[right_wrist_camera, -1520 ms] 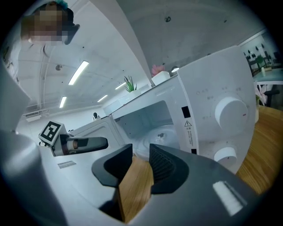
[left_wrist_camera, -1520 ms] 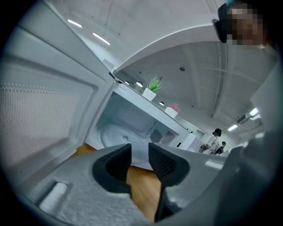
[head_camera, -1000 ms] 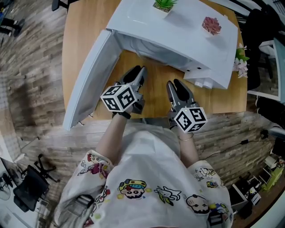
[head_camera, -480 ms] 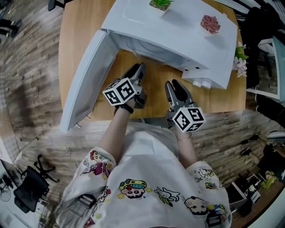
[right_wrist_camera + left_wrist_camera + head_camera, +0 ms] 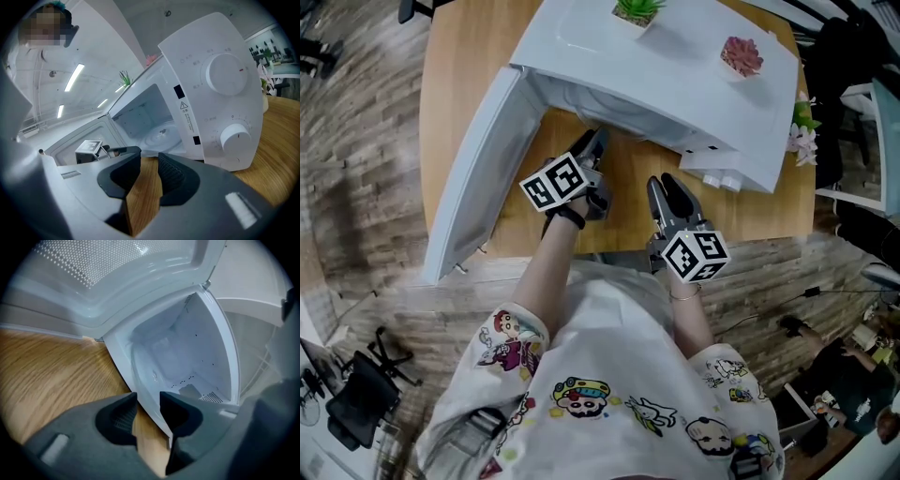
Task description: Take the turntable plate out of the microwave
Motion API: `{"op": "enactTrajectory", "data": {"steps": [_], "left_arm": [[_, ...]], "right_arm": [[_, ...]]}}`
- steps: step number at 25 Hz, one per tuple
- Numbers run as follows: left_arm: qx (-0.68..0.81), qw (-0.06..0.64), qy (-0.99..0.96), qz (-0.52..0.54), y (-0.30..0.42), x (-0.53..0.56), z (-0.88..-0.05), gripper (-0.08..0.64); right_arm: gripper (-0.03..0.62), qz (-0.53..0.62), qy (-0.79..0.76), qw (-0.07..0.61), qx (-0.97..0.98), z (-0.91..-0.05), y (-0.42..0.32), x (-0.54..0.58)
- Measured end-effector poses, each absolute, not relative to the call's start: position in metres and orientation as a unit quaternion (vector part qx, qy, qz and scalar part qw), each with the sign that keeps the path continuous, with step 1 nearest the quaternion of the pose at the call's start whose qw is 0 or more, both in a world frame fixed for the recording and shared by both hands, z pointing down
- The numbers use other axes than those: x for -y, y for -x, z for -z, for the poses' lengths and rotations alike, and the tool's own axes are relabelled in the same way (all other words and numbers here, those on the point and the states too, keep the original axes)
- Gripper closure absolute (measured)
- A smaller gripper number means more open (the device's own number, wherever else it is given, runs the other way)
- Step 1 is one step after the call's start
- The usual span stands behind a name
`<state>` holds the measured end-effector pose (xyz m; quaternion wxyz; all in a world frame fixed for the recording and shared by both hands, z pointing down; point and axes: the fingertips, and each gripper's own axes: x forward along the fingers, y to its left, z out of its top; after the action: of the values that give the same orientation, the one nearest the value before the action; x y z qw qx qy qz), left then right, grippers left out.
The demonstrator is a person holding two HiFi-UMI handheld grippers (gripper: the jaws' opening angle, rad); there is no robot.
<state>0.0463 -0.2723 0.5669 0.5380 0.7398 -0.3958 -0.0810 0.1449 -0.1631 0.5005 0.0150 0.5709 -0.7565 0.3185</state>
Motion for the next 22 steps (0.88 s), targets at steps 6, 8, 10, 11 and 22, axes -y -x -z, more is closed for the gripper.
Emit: {"op": "enactTrajectory", "data": {"steps": [6,8,10,11,22], "left_arm": [[0.396,0.551,-0.729,0.088,-0.053,0.284,-0.575,0.414],[0.394,0.558,-0.726,0.088,-0.054,0.286,-0.577,0.414],[0.388,0.563,-0.725,0.086,-0.057,0.287,-0.579,0.422],[0.385,0.564,-0.726,0.085,-0.059,0.287,-0.579,0.438],[0.381,0.578,-0.716,0.09,-0.059,0.284,-0.574,0.488]], "right_arm": [[0.479,-0.326,-0.57,0.015,0.754,-0.505,-0.146,0.161],[0.479,-0.329,-0.569,0.016,0.753,-0.507,-0.147,0.16],[0.479,-0.331,-0.569,0.018,0.752,-0.51,-0.147,0.16],[0.479,-0.332,-0.569,0.019,0.752,-0.511,-0.148,0.16],[0.482,-0.345,-0.561,0.02,0.752,-0.516,-0.141,0.162]]}}
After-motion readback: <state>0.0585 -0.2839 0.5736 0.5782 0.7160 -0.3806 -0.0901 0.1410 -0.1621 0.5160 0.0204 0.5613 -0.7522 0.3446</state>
